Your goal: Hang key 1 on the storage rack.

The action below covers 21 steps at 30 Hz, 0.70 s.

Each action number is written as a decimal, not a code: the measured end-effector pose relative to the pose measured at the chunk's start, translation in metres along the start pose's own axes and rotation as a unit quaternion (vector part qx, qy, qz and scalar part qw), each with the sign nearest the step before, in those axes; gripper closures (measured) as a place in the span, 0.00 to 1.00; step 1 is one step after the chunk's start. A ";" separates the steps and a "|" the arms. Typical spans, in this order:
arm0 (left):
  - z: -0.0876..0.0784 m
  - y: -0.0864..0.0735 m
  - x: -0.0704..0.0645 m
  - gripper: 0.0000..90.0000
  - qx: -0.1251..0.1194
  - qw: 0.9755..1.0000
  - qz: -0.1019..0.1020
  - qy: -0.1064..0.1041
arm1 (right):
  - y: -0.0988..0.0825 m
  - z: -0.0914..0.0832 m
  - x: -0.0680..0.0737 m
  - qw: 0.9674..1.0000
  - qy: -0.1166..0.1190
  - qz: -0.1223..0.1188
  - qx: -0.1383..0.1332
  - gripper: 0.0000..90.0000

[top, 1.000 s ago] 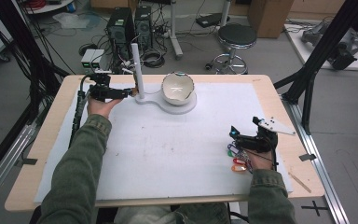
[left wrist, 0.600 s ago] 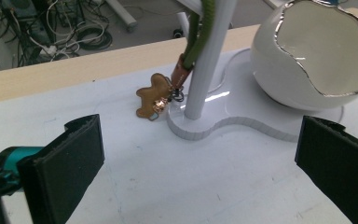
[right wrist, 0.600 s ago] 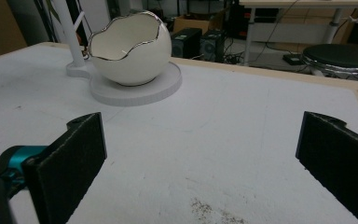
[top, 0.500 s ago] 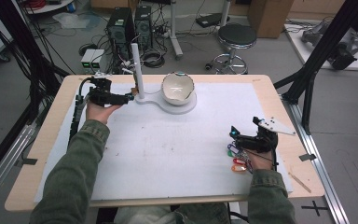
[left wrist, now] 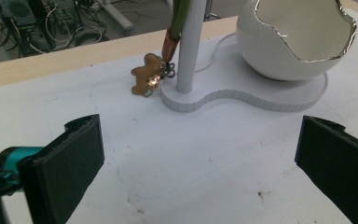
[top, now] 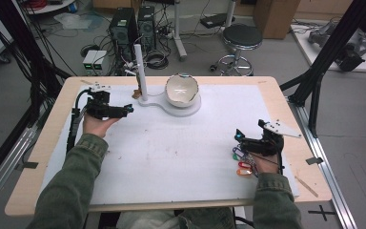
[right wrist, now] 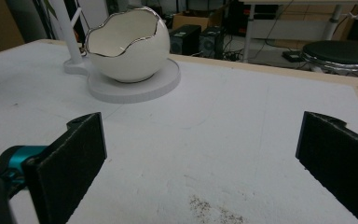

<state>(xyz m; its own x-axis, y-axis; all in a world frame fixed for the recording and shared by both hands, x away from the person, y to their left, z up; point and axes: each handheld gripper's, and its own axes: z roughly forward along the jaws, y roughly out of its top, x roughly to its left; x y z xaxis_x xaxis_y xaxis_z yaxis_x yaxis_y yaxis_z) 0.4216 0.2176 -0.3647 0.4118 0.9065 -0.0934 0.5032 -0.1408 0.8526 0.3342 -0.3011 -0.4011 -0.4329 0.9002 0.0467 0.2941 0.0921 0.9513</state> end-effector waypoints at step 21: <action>-0.031 -0.040 0.006 0.02 -0.018 1.000 -0.014 0.001 | -0.001 0.000 0.001 1.000 -0.003 -0.003 0.003 0.01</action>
<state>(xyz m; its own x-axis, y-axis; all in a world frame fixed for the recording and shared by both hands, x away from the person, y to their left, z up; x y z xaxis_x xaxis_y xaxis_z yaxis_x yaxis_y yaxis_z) 0.3804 0.2407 -0.3833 0.3956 0.9110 -0.1162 0.4867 -0.1006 0.8677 0.3339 -0.3006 -0.4019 -0.4299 0.9020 0.0398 0.2971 0.0997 0.9496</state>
